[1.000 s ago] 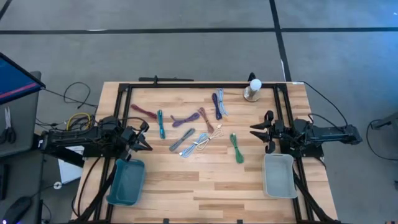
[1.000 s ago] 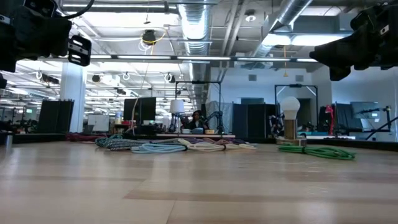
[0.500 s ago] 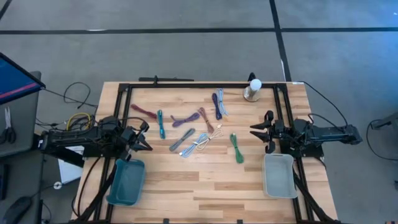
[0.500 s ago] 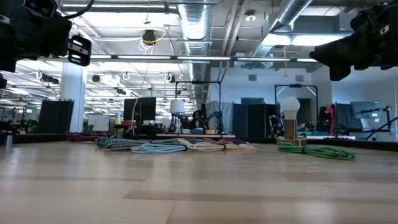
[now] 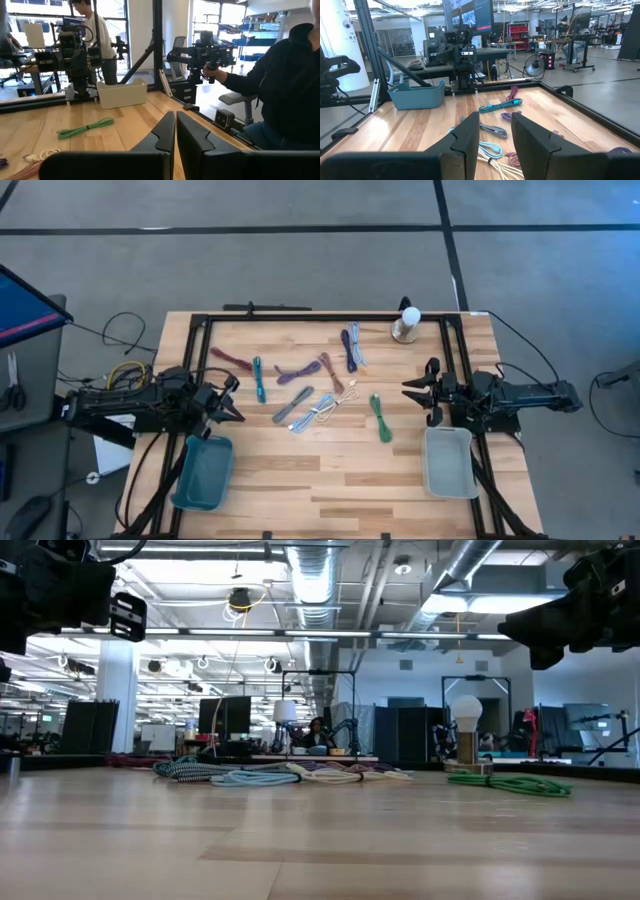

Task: Pick & Place USB Port
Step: Put the light blue USB cable into the gray bin

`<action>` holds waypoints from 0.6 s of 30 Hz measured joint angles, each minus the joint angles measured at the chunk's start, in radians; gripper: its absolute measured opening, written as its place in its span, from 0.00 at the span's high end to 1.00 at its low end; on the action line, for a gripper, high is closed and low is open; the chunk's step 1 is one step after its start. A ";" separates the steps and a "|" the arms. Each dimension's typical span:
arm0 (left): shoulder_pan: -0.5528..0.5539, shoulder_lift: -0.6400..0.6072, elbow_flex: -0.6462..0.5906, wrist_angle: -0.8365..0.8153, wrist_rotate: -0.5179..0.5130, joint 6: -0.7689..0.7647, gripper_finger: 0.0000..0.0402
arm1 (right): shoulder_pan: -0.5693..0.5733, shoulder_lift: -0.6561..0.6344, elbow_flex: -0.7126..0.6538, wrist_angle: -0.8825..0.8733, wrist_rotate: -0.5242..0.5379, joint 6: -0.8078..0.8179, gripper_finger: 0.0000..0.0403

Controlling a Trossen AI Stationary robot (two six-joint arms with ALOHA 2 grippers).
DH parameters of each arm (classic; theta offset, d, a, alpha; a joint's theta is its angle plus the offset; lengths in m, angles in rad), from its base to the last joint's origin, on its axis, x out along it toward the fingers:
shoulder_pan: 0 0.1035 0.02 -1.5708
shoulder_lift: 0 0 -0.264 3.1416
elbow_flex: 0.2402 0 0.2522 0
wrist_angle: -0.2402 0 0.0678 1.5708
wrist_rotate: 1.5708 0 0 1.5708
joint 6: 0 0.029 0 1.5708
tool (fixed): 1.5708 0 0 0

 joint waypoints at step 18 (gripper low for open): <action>0.000 0.000 0.000 0.014 0.000 0.000 0.96 | 0.000 0.000 0.000 0.000 0.000 0.000 0.73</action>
